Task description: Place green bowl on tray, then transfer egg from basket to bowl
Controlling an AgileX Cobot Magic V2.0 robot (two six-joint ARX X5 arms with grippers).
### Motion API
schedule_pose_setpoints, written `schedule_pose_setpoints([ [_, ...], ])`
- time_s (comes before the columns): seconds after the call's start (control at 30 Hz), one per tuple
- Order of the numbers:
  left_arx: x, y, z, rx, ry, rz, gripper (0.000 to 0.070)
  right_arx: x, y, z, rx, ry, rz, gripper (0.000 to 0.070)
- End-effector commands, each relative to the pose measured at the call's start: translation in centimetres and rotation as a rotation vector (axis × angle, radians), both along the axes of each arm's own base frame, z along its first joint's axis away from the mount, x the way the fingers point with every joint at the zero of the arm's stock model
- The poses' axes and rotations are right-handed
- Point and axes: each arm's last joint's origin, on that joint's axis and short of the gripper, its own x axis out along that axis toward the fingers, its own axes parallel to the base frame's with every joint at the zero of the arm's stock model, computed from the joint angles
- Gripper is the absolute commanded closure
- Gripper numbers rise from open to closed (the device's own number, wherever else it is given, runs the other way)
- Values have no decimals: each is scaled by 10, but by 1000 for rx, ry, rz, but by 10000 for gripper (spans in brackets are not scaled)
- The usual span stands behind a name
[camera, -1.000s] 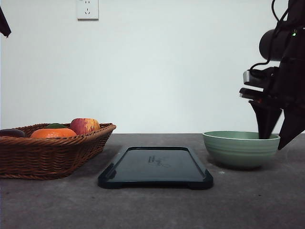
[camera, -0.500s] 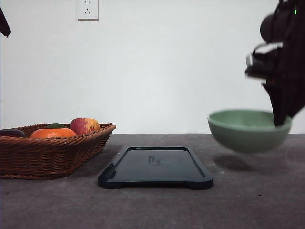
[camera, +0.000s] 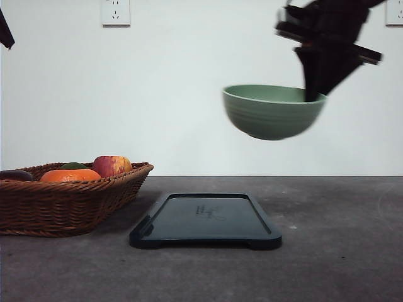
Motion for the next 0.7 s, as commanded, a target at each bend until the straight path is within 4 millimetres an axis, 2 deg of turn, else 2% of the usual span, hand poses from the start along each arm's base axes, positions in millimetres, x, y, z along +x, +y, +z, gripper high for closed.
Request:
schedule_pose_setpoints([
  [0.0, 2, 0, 6, -7, -23, -1, 305, 9, 12, -6, 2, 15, 16, 700],
  [0.37, 5, -1, 4, -3, -11, -2, 305, 41, 66, -36, 19, 75, 110, 700],
  [0.67, 6, -1, 4, -2, -6, -2, 305, 61, 82, -73, 0, 152, 118, 700],
])
